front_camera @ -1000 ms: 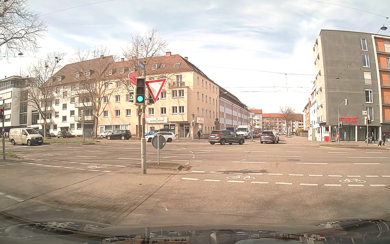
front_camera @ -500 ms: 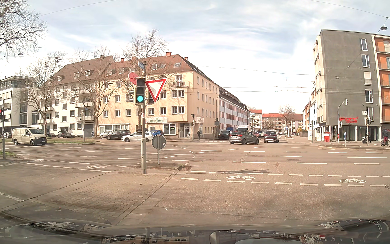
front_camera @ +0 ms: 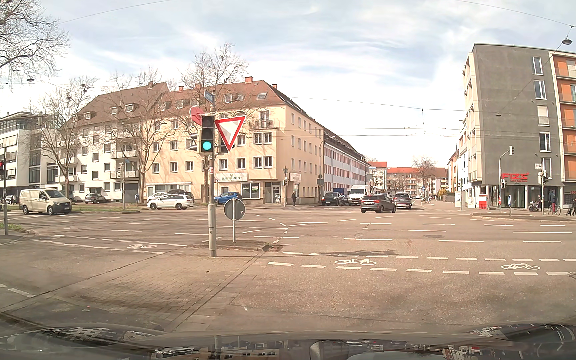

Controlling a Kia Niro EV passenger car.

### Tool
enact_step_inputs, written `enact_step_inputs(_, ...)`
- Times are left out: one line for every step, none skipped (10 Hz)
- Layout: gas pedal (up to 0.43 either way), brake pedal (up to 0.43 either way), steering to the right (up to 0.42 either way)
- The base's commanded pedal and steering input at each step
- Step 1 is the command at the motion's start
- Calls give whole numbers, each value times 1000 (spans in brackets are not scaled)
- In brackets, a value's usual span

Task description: Follow the waypoints while adhering to traffic rules and regulations

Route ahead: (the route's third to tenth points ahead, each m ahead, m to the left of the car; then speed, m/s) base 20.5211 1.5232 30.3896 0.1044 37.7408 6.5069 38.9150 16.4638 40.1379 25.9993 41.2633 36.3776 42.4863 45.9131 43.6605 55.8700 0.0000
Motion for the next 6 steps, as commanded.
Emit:
enact_step_inputs(0, 299, 6)
enact_step_inputs(0, 305, 6)
enact_step_inputs(0, 305, 6)
enact_step_inputs(0, 311, 6)
enact_step_inputs(0, 305, 6)
enact_step_inputs(0, 299, 6)
